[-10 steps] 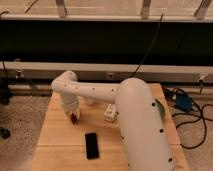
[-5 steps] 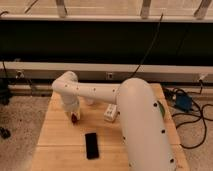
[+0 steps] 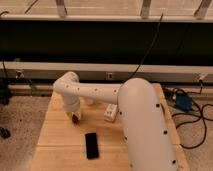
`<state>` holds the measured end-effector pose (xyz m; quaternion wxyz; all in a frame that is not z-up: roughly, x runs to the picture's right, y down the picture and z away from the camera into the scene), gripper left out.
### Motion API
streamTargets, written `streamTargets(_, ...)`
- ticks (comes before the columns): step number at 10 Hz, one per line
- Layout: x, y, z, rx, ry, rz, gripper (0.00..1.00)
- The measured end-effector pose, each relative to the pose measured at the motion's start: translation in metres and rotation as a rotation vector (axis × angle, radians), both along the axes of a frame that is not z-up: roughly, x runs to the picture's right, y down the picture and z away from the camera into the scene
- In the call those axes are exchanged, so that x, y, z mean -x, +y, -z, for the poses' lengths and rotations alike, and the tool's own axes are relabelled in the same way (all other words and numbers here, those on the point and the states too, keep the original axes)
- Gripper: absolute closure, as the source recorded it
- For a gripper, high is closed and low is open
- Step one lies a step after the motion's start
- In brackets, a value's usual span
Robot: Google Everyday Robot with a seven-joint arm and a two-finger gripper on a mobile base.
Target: Drag the pepper across the table
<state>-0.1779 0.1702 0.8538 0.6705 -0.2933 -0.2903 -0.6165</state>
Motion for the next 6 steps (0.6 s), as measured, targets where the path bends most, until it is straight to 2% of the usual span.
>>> streamTargets(6, -0.0078, 0.0007, 0.0002, -0.002, 0.010, -0.011, 1.00)
